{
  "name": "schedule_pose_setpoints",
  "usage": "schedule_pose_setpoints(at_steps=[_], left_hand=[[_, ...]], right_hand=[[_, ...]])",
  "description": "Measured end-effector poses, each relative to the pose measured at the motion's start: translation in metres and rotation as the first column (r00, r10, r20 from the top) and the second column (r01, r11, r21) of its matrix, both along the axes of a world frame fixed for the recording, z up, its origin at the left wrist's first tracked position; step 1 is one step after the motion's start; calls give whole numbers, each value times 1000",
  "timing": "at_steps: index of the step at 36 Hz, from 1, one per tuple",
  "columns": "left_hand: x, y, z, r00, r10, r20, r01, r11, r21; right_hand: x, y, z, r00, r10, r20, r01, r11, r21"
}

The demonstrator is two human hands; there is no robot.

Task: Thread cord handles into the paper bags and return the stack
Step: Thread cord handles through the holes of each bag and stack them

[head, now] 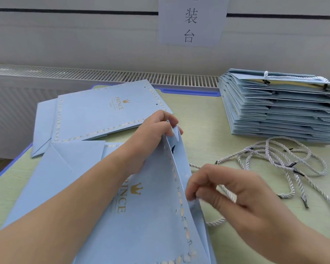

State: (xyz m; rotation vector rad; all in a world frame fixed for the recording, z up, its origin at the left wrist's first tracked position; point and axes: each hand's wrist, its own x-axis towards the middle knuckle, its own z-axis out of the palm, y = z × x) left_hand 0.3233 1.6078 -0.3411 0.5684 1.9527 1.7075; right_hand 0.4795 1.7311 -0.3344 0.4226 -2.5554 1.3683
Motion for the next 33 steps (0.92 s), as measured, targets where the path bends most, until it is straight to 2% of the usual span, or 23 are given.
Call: schedule_pose_setpoints(at_steps=[3, 7, 12, 15, 17, 18, 19, 20, 21, 23, 25, 27, 29, 31, 33], left_hand=[[0, -1, 0, 1000, 17, 23, -17, 999, 35], [0, -2, 0, 999, 37, 19, -38, 996, 78], [0, -4, 2, 999, 38, 19, -40, 987, 158], [0, -5, 3, 999, 33, 41, -40, 978, 203], [0, -5, 3, 999, 24, 46, -33, 977, 211], [0, -5, 2, 999, 20, 44, -28, 978, 209], [-1, -5, 2, 999, 17, 41, -25, 978, 205], [-1, -5, 2, 999, 16, 40, -23, 979, 201], [-1, -5, 1, 999, 15, 41, -23, 980, 196], [0, -4, 0, 999, 18, 39, -25, 983, 182], [0, -3, 0, 999, 20, 30, -25, 987, 158], [0, -2, 0, 999, 22, 37, -28, 989, 146], [0, -2, 0, 999, 22, 39, -28, 990, 135], [-1, -2, -1, 999, 20, 36, -24, 992, 125], [-1, -2, -1, 999, 13, 30, -16, 994, 112]], right_hand=[[-7, 11, 2, 991, -125, 52, 129, 988, -90], [-16, 19, 1, 960, -277, 27, 272, 953, 131], [-23, 11, -2, 951, -232, 202, 167, 940, 297], [-27, 4, -4, 954, -225, 199, 124, 899, 421], [-30, 2, -4, 958, -244, 148, 159, 886, 435], [-31, 2, -5, 960, -236, 149, 164, 908, 385], [-31, 3, -4, 959, -216, 184, 165, 952, 257], [-31, 4, -1, 950, -180, 256, 167, 983, 70], [-28, 5, 2, 935, -113, 337, 169, 976, -140], [-25, 14, 11, 902, 43, 429, 191, 852, -488], [-21, 27, 20, 880, 146, 452, 226, 709, -668], [-20, 41, 28, 867, 206, 454, 243, 621, -745], [-20, 52, 31, 847, 254, 467, 247, 590, -769], [-20, 60, 31, 817, 289, 499, 248, 604, -757], [-19, 65, 29, 796, 279, 537, 243, 666, -705]])
